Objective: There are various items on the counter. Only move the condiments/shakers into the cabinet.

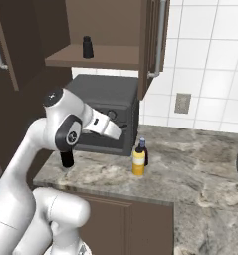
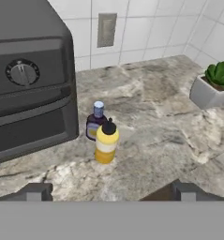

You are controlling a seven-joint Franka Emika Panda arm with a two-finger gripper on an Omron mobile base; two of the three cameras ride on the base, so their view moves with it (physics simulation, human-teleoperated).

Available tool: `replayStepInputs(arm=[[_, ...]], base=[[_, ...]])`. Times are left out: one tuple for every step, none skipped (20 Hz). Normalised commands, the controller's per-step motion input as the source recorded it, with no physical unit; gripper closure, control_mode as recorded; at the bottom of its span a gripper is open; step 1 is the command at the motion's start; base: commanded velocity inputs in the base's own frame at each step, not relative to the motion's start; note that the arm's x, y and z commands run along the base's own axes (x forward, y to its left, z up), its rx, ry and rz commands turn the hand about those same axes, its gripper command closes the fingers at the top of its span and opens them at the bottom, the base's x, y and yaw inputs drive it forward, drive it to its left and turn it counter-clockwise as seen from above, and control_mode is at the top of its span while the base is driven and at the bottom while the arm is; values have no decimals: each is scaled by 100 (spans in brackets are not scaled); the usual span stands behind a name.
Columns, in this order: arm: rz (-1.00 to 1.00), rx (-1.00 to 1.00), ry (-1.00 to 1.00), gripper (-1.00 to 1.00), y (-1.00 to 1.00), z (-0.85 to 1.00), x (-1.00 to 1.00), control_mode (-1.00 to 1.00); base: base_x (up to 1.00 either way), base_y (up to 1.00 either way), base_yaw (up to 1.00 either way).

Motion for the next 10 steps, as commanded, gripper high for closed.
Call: replayStepInputs(arm=[[0,17,0,-100,-83,-32,-39,-100],[0,31,0,-100,-79,-44,-37,-100],[0,34,1,-100,-78,-40,-41,-100],[0,31,6,-100,-73,-36,-31,-100],[2,24,12,-100,-57,-39,-22,-100],[3,16,12,-100,-42,-41,-23,-100],[4,11,10,-100,-27,-41,-20,-100],[4,6,7,-100,-13,-40,-11,-100],[5,0,7,-100,0,-44,-1,-100],[5,0,1,-100,0,-45,0,-100]], base=[[0,0,0],[0,0,0],[0,0,0],[0,0,0],[0,0,0],[0,0,0],[0,0,0],[0,0,0],[0,0,0],[0,0,0]])
